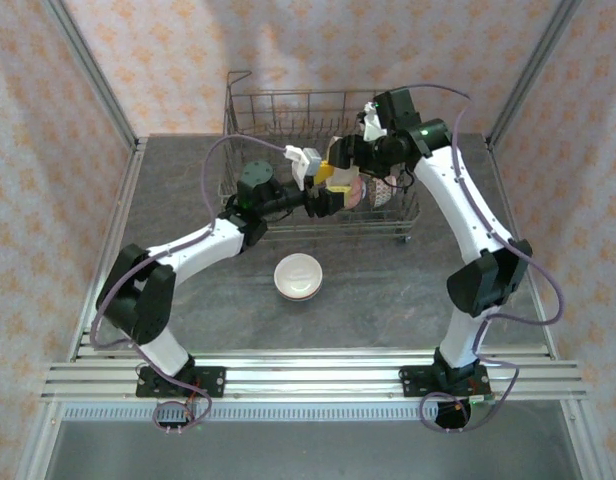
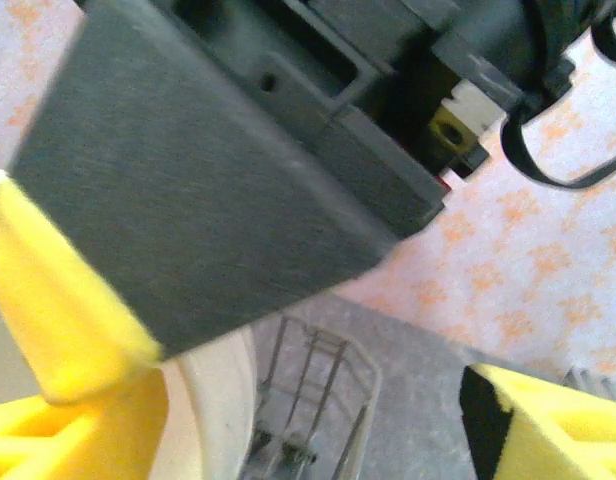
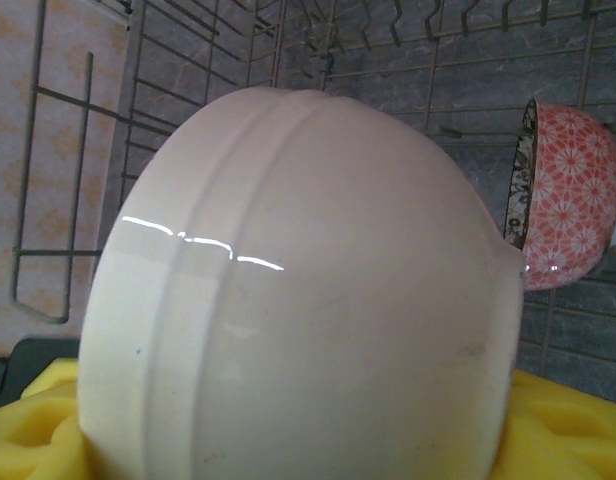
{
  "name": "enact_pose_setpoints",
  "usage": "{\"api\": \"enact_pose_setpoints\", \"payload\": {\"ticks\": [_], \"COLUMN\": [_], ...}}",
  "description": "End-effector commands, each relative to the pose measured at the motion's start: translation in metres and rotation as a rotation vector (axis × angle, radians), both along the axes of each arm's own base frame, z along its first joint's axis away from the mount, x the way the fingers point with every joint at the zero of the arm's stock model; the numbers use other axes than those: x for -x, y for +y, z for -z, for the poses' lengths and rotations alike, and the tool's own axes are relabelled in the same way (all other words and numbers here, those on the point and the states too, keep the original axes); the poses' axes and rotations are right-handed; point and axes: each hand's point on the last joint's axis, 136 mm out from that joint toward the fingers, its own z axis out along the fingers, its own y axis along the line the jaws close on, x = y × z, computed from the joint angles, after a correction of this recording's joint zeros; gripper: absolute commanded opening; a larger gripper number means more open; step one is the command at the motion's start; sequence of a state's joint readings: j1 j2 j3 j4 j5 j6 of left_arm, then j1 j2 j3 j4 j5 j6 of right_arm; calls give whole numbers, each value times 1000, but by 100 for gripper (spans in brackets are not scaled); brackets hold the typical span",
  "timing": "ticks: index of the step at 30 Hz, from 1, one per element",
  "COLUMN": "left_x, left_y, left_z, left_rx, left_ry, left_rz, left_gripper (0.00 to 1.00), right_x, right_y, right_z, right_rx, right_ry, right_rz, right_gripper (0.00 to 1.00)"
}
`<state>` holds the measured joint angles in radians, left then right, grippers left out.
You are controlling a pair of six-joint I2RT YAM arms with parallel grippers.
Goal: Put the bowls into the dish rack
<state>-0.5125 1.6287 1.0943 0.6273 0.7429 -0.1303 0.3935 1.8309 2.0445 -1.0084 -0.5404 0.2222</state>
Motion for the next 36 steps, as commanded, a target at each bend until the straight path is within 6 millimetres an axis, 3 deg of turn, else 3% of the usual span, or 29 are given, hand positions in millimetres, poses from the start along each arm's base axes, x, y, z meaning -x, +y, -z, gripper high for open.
{"api": "enact_pose_setpoints", "payload": {"ticks": [1,12,24,36], "left_x": [-13,-25,-30,-21], "left_y": [37,101,136,158], "left_z": [-22,-3,25,44], "left_rx": [-26,-82,-148,-172], "left_ry": [-28,129,193,188], "left_rz": [-209,-506,-654,-727], "left_gripper": [85,88,88,88], "right_x": [-17,-47,-61,-61], "right_y": [-20,-14,1,14], "right_z": [8,42,54,84], "right_rx": [146,299,391,486], "right_ry": [-34,-38,-65,-44], "right_rz": [82,127,95,18], "right_gripper": [48,48,47,47]}}
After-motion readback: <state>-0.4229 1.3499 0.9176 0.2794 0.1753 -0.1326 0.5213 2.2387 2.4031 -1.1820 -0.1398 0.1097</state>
